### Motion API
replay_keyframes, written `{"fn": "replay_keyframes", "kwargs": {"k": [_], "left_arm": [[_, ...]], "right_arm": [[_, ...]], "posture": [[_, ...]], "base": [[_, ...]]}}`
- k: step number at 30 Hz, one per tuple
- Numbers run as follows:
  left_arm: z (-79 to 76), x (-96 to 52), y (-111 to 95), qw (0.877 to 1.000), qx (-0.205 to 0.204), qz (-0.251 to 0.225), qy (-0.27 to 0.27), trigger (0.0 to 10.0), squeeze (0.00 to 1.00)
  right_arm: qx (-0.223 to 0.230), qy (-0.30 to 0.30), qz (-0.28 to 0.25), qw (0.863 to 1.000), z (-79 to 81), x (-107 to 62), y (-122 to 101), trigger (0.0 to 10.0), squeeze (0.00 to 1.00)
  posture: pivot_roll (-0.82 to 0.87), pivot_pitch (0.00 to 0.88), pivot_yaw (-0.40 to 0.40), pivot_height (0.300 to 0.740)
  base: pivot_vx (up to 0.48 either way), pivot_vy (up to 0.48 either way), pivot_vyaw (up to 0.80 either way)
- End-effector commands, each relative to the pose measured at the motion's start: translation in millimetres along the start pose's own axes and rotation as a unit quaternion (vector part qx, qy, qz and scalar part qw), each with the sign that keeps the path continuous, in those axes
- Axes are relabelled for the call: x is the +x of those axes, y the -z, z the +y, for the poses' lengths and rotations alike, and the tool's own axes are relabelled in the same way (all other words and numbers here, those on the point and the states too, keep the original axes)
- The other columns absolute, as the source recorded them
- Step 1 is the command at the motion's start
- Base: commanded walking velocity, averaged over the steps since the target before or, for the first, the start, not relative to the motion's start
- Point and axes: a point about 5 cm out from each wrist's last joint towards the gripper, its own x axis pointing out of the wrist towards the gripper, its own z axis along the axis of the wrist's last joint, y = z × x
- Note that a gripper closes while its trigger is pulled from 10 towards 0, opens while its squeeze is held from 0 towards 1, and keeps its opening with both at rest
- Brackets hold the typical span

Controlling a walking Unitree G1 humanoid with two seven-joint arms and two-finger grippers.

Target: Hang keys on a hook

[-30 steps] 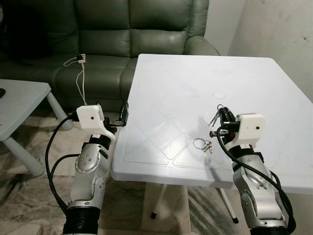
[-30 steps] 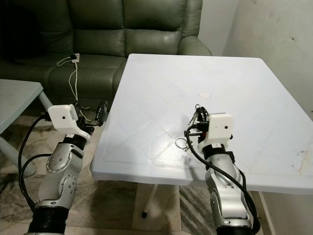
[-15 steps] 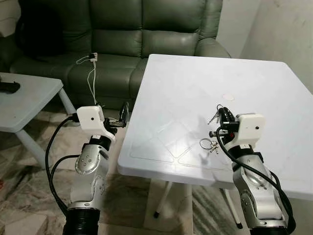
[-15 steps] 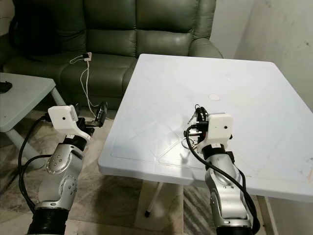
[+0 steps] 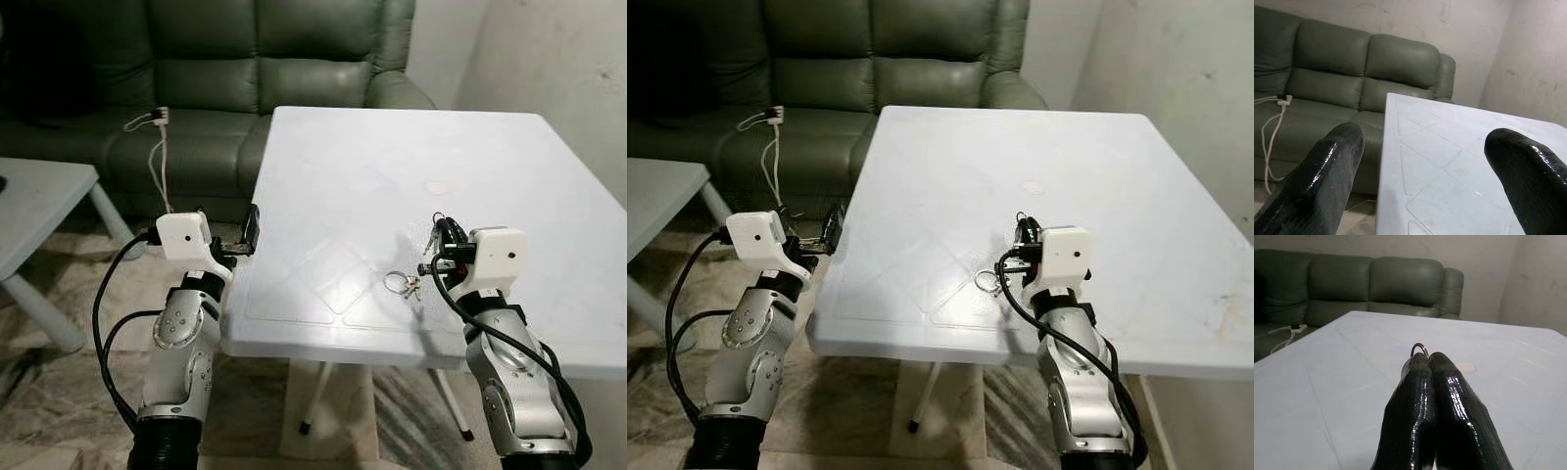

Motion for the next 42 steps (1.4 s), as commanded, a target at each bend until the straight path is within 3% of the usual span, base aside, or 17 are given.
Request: {"fn": "replay_keyframes", "kwargs": {"k": [1,11,18,42], "left_arm": [[-1.5,1.5,-4.6,1.000,0.005,-0.007,0.005,10.0,0.00],[-2.0,2.9,-7.4,1.000,0.002,-0.012,0.004,10.0,0.00],[-3.0,3.2,-8.7,1.000,-0.005,-0.018,0.004,10.0,0.00],[-5.5,4.1,-4.9,1.000,-0.020,-0.010,-0.003,10.0,0.00]], "right_arm": [[0.001,0.004,-0.007,1.000,-1.2,2.0,-4.9,10.0,0.00],[0.004,0.002,-0.007,1.000,0.1,4.0,-5.5,10.0,0.00],[0.004,0.002,-0.006,1.000,-0.2,3.9,-5.5,10.0,0.00],[0.002,-0.002,-0.006,1.000,0.7,3.6,-6.8,10.0,0.00]], "posture": [[-0.02,0.001,-0.036,0.740],[-0.02,0.000,-0.038,0.740],[-0.02,0.000,-0.039,0.740],[-0.03,0.000,-0.041,0.740]], "base": [[0.000,0.000,-0.74],[0.000,0.000,-0.76],[0.000,-0.452,-0.76],[0.000,0.000,-0.76]]}}
